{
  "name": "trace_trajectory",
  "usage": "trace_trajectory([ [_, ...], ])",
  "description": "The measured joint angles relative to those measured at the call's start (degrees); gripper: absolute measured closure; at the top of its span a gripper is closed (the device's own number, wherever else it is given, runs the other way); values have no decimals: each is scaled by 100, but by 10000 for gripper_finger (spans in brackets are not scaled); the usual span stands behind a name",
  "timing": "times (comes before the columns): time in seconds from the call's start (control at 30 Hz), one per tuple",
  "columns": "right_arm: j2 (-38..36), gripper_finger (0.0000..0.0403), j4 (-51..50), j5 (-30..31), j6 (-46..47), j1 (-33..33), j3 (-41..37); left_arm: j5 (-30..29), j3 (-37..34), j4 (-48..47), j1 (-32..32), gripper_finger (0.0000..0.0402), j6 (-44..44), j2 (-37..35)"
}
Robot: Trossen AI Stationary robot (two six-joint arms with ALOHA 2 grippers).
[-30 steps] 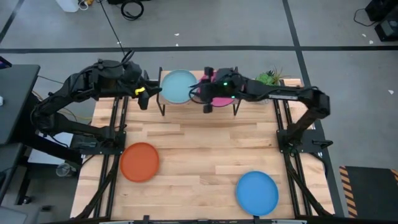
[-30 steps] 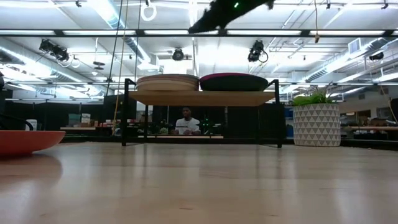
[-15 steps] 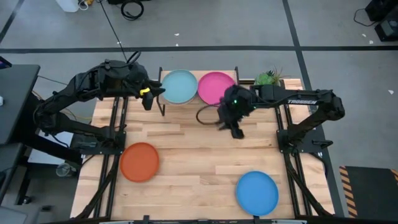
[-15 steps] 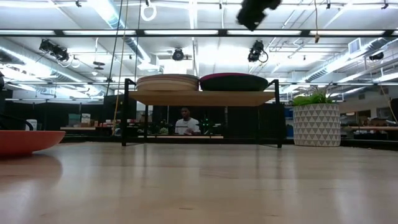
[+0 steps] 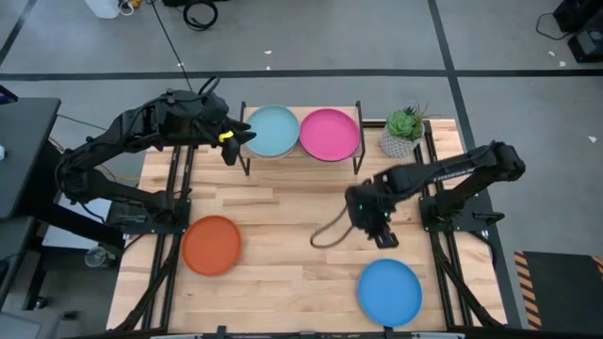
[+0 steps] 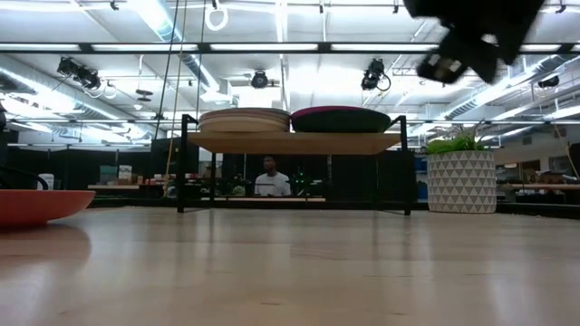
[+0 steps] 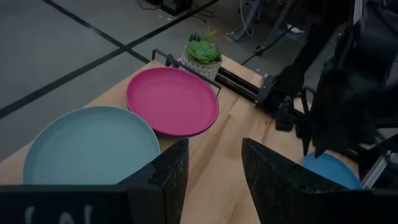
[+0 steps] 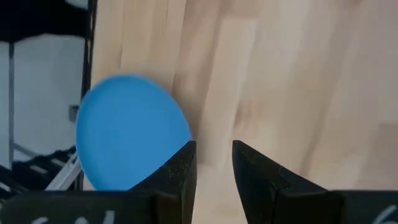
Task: Place and stack plates onto a shelf
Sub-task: Stack the blue plate on top of the pink plate on the shelf
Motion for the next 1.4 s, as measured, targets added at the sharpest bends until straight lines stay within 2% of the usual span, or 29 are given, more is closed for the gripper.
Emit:
trace_trajectory([
  [0.3,7,294,1461,134,1142,836,-1441,26,0,-8,0,246,-37,2],
  [0.47,7,287,1970,251,1526,1142,-1797,60,0,-10,0,246,-44,2],
  [0.63,38,264,2355,290,1906,1335,-2185,60,0,-10,4,246,-19,2],
  [0.9,48,244,2600,646,1892,1570,-2549,60,0,-12,4,246,-9,2],
  [1.2,48,257,3068,799,1816,1868,-2812,60,0,-13,4,246,-1,2],
  [1.4,48,307,3147,933,1915,1988,-2916,60,0,-14,4,246,7,2],
])
